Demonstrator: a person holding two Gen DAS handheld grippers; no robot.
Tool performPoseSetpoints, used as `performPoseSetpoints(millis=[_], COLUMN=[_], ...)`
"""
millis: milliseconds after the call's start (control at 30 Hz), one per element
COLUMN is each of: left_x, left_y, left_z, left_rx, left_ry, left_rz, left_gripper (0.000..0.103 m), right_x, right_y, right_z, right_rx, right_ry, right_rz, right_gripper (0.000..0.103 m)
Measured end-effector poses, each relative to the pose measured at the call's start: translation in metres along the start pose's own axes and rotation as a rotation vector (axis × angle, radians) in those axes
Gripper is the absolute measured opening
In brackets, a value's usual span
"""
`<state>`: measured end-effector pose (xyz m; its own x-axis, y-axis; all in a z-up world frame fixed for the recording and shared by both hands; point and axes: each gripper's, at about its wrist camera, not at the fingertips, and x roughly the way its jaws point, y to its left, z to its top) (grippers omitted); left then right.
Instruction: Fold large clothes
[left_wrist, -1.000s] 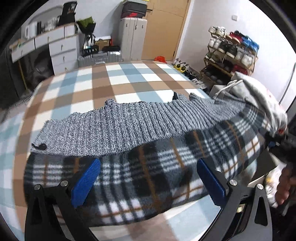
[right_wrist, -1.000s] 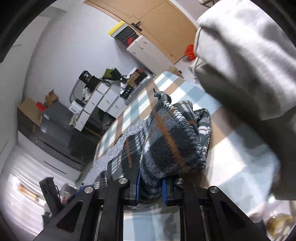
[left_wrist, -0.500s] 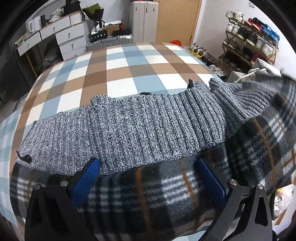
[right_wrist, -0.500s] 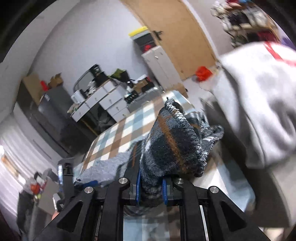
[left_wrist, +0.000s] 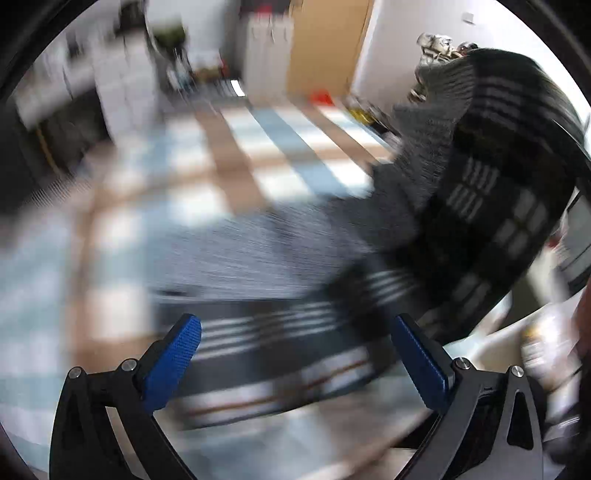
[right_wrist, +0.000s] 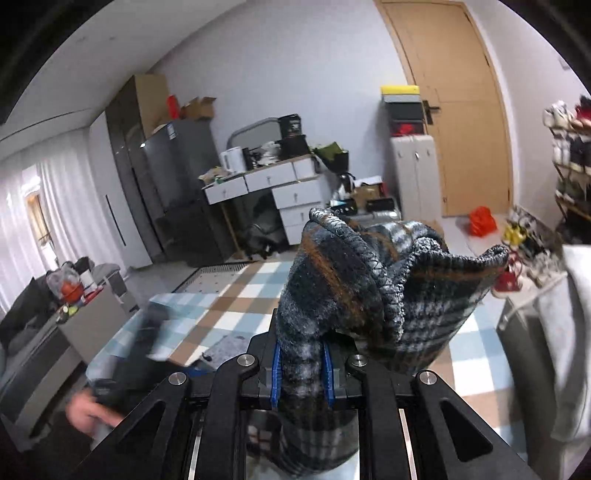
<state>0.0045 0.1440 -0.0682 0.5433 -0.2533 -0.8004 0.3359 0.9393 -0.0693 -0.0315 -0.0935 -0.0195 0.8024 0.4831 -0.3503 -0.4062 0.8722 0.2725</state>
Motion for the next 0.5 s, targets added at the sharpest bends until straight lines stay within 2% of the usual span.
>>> performPoseSetpoints(millis=[33,67,100,233,333,500], left_x=[-0.005,-0.003,0.004,0.045,0.054,0.04], left_y=[0.014,0.035,0.049,0.076,0.085,0.096], left_z=[-0.003,-0.008,-0.012,-0.028,-0.026,-0.036], left_rx=[-0.023,-0.095,-0.143,-0.203,-0.302,-0.351], left_ry=[-0.011,0.01,0.036,0.185,0.21,0.209], left_rz=[0.041,0.027,-0.023,-0.091,-0.209,-0.226], left_gripper=[0.101,0.101,0.101,0.101,0.1,0.1], right_x=[0.0,0.002,0.006,0.016,0.027,0.048], right_y=[0.005,0.012,0.019,0.045,0.067,0.087], right_z=[-0.001,-0.001,-0.001,-0.003,-0.001,0.004], right_rx=[-0.017,-0.041,-0.067,-0.181,-0.272,-0.307], right_ry=[0.002,0.006,0.017,0.059,0.087,0.151], right_rz=[0.002,-0.002,-0.002,-0.002,-0.011,0.028], right_gripper=[0.017,0.017,0.017,0.017,0.017,0.017])
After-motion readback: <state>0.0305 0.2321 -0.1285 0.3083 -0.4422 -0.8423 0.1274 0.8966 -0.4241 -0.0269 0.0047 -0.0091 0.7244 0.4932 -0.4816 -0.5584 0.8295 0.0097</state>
